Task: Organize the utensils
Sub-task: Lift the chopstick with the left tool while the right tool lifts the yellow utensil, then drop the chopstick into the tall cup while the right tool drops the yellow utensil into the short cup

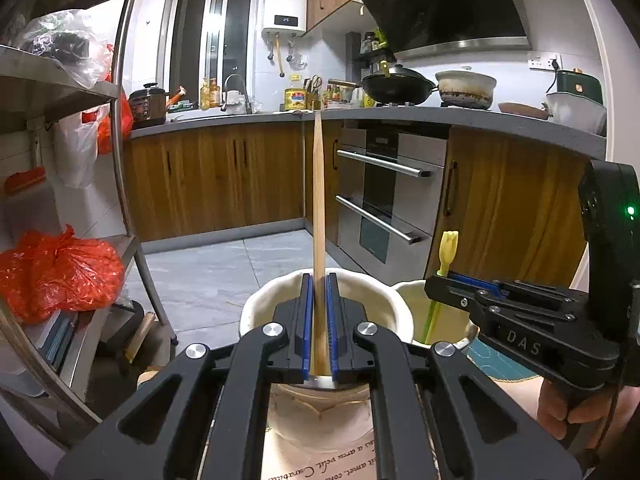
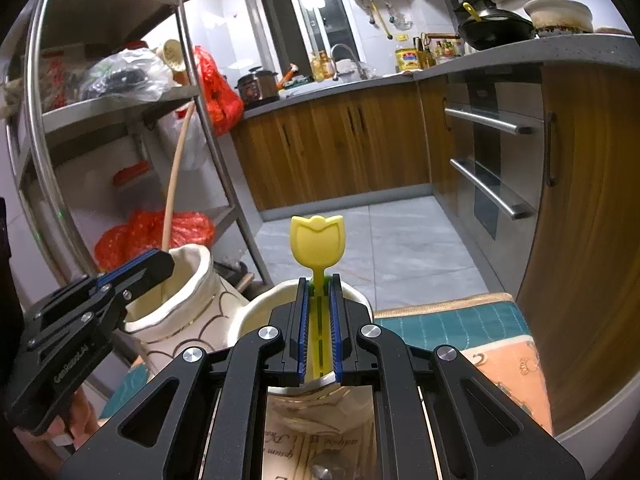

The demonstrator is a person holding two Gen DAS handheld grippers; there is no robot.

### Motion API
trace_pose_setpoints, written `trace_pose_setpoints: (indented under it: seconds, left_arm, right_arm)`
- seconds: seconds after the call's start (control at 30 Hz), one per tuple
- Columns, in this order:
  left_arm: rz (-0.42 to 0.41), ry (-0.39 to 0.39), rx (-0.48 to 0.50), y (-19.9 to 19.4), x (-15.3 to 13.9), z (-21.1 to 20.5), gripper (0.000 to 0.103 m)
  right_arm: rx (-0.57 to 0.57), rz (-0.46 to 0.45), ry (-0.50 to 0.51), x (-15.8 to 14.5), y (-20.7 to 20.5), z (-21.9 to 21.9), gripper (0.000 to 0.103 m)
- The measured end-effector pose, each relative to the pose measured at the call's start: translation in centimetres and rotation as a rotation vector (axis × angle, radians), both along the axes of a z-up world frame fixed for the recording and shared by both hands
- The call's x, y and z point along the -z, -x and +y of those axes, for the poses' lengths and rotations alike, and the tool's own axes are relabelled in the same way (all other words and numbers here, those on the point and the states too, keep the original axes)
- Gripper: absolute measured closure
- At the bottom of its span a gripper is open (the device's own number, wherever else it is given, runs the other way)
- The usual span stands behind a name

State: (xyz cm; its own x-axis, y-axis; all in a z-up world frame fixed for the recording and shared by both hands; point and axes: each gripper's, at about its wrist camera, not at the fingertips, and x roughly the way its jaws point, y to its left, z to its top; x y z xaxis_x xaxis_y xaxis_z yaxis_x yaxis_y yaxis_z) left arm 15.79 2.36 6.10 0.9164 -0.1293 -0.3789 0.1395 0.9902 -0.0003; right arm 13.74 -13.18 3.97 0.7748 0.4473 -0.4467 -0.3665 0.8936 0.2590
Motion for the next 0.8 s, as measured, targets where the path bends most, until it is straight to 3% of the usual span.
trace_pose_setpoints:
  seconds: [0.03, 0.1, 0.13, 0.63, 0.8]
  left_arm:
    - [0.001, 0.001, -0.006, -0.05, -0.03, 0.09, 0.093]
    - [0.001, 0.007, -0.011, -0.06, -0.11, 0.22, 0.077]
    - [-0.003, 0.013, -0.014, 0.02, -0.14, 0.31, 0.075]
    - [-0.007, 0.015, -0.032, 0.60, -0.33, 0.75, 0.071]
    - [-0.009, 0.009, -0.027, 0.89, -0.47, 0.65, 0.070]
  right_arm:
    - [-0.002, 0.003, 0.006, 0.01, -0.01, 0.11, 0.092]
    - [-0.005, 0.008, 0.015, 0.06, -0.03, 0.23, 0.092]
    - [-0.004, 0.010, 0.017, 0.03, -0.08, 0.25, 0.092]
    - [-0.008, 0.033, 0.064, 0.31, -0.76, 1.09, 0.092]
    - [-0.015, 0.033, 0.053, 0.35, -0.78, 1.02, 0.080]
